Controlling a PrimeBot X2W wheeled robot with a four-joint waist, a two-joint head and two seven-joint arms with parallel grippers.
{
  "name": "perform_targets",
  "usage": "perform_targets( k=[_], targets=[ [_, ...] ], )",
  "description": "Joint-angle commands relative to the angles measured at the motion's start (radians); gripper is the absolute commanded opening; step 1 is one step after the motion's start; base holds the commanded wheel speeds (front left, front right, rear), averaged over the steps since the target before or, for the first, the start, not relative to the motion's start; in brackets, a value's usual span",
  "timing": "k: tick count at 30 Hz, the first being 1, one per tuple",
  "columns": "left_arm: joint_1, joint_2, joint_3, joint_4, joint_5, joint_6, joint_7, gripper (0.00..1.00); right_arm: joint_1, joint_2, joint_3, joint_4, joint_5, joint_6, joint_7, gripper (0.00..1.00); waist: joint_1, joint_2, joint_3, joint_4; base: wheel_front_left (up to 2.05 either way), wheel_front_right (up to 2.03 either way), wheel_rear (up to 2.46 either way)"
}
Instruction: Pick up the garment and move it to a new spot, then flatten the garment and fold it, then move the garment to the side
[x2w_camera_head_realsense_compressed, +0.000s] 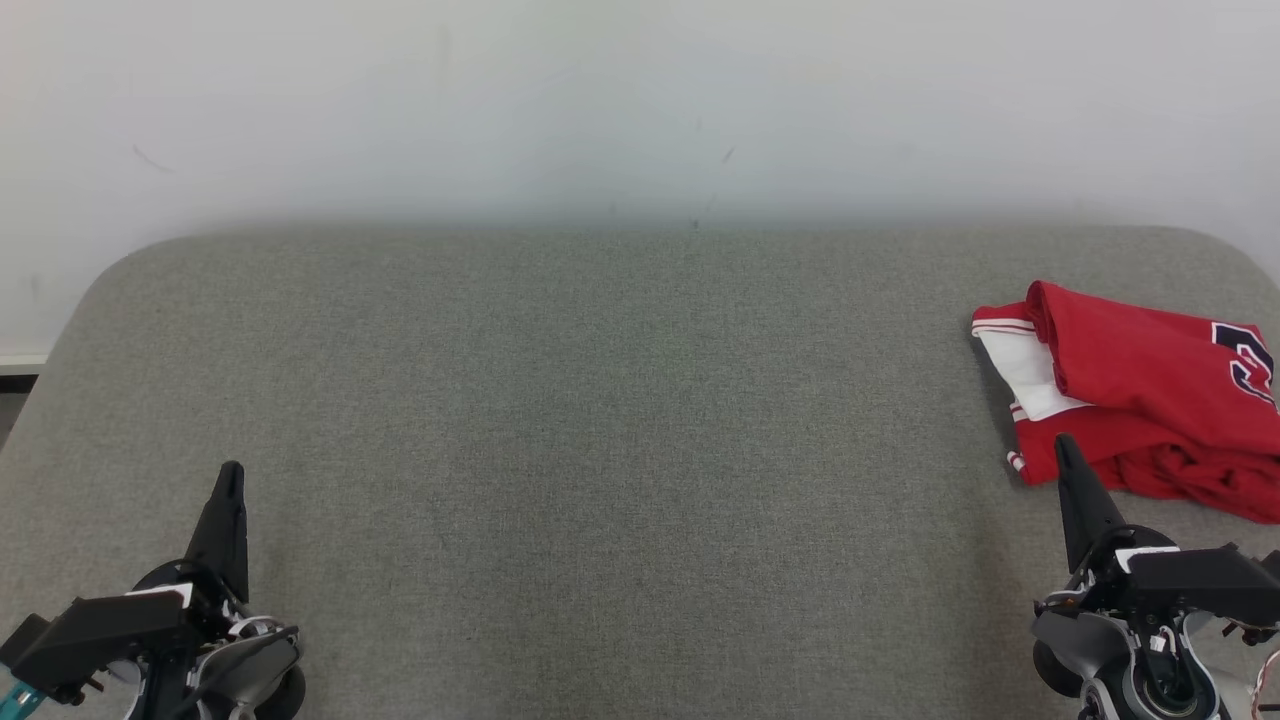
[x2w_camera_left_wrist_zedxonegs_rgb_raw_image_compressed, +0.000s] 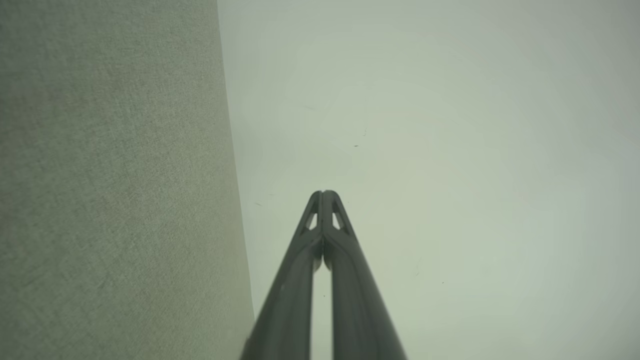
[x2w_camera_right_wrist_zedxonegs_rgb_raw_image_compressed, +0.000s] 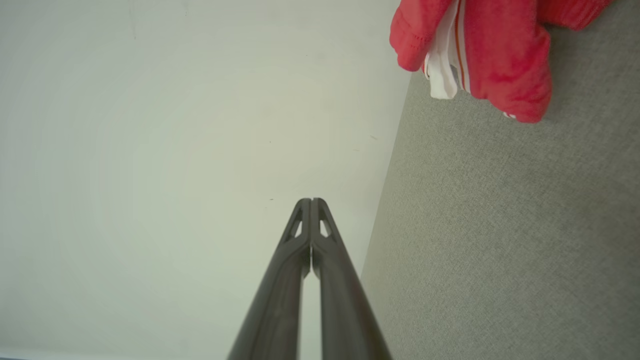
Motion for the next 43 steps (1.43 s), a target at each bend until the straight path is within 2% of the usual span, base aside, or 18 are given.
perform_targets(
  k=[1,43],
  targets=[
    [-0.010,0.002,0.004,-0.004,-0.009,0.000,0.003,0.00,-0.008,-0.007,-0.003,-0.003,0.001,0.000,-0.001,0.00,0.0000,0.0000,0.000,0.000,0.00,0.00,0.00],
    [-0.010,0.003,0.004,-0.004,-0.009,0.000,0.003,0.00,-0.008,-0.007,-0.003,-0.003,0.001,0.000,-0.001,0.00,0.0000,0.0000,0.000,0.000,0.00,0.00,0.00]
  ],
)
